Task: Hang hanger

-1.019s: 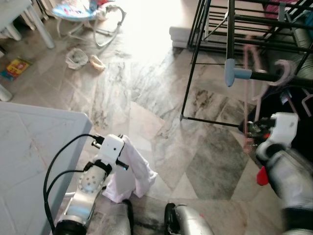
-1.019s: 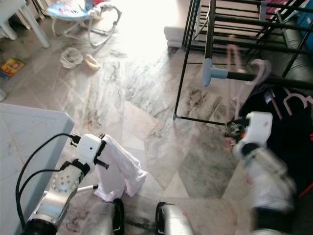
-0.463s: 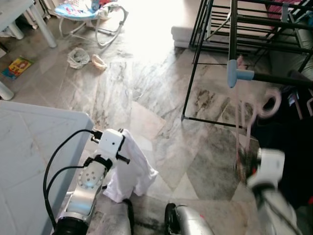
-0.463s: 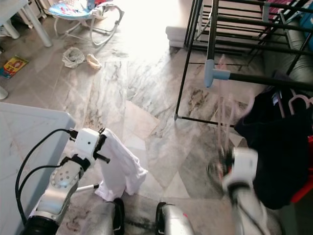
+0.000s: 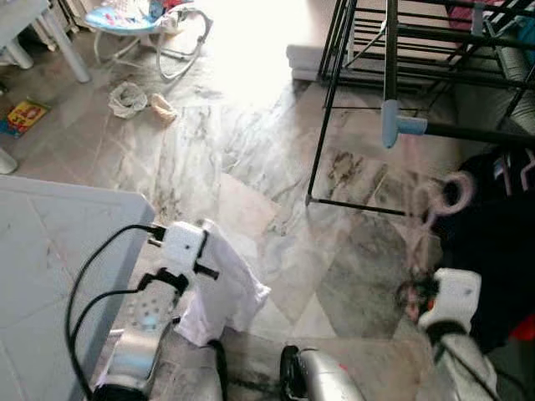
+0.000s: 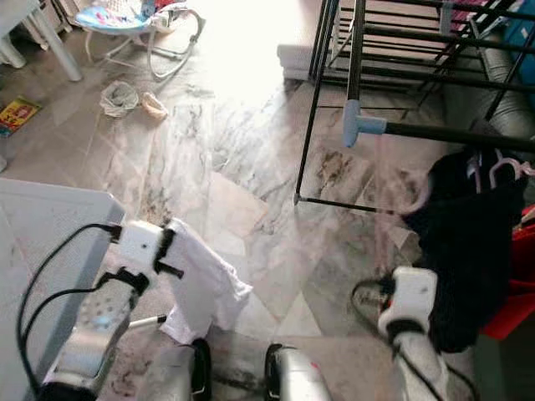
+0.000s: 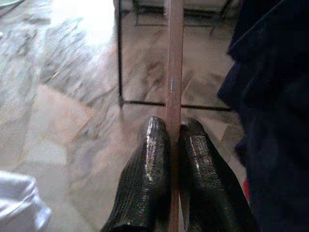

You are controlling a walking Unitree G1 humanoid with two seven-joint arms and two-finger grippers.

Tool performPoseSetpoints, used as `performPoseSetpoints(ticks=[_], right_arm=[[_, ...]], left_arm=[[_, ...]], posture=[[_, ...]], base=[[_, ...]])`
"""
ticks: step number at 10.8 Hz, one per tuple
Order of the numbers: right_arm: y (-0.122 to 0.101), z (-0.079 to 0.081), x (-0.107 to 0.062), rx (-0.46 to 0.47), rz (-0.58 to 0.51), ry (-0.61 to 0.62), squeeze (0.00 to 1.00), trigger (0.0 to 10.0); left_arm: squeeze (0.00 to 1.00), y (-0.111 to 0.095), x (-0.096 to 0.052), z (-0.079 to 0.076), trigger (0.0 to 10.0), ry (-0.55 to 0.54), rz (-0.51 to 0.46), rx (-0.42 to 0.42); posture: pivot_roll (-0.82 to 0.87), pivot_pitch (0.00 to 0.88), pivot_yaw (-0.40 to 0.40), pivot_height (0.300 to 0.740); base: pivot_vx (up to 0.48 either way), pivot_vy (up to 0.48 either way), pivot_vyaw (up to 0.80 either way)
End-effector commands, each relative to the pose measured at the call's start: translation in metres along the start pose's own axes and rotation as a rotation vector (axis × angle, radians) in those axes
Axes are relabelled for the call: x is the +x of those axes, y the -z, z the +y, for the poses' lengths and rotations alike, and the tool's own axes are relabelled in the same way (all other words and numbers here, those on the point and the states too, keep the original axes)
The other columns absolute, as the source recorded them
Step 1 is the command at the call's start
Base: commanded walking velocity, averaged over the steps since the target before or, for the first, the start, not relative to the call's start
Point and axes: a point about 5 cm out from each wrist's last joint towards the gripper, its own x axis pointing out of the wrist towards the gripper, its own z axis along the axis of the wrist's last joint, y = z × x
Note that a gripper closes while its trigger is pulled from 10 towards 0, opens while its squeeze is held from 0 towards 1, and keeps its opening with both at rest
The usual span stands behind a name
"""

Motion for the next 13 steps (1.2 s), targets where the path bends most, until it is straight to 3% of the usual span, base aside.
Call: performPoseSetpoints(ticks=[1,4,5,7,8,9,13], right_arm=[[0.004,-0.001,-0.004,0.012,0.001,0.027,0.0,10.0],[-0.024,0.035,0.028,0.034,-0.114,-0.083,0.0,10.0],[-0.034,0.031,0.036,0.066,-0.119,-0.026,0.0,10.0],[-0.021,0.025,0.042,0.124,-0.029,0.039,0.0,10.0],[-0.023,0.026,0.044,0.105,-0.037,0.017,0.0,10.0],[-0.019,0.026,0.046,0.133,-0.015,0.044,0.0,10.0],[-0.004,0.018,0.028,0.18,0.032,0.111,0.0,10.0]], left_arm=[[0.0,-0.013,-0.001,-0.003,10.0,0.004,-0.046,0.0],[0.0,-0.02,-0.001,-0.01,10.0,0.026,-0.059,0.013],[0.0,-0.02,-0.006,-0.019,10.0,0.039,-0.052,0.001],[0.0,-0.007,-0.005,-0.022,10.0,0.003,-0.021,0.026],[0.0,-0.015,-0.001,-0.024,10.0,-0.02,-0.04,-0.016],[0.0,-0.015,-0.001,-0.025,10.0,0.001,-0.037,0.002],[0.0,-0.009,-0.007,-0.025,10.0,0.058,-0.008,0.036]], posture=[[-0.01,0.221,-0.001,0.74],[0.04,0.213,-0.006,0.74],[0.04,0.202,-0.044,0.74],[0.04,0.173,-0.081,0.74],[0.05,0.168,-0.085,0.74],[0.05,0.175,-0.081,0.74],[0.02,0.217,-0.042,0.74]], base=[[0.0,0.0,0.0],[0.0,0.0,0.0],[-0.274,0.0,0.0],[-0.379,0.0,0.0],[-0.375,-0.274,0.0],[-0.398,-0.27,0.0],[-0.401,-0.262,0.0]])
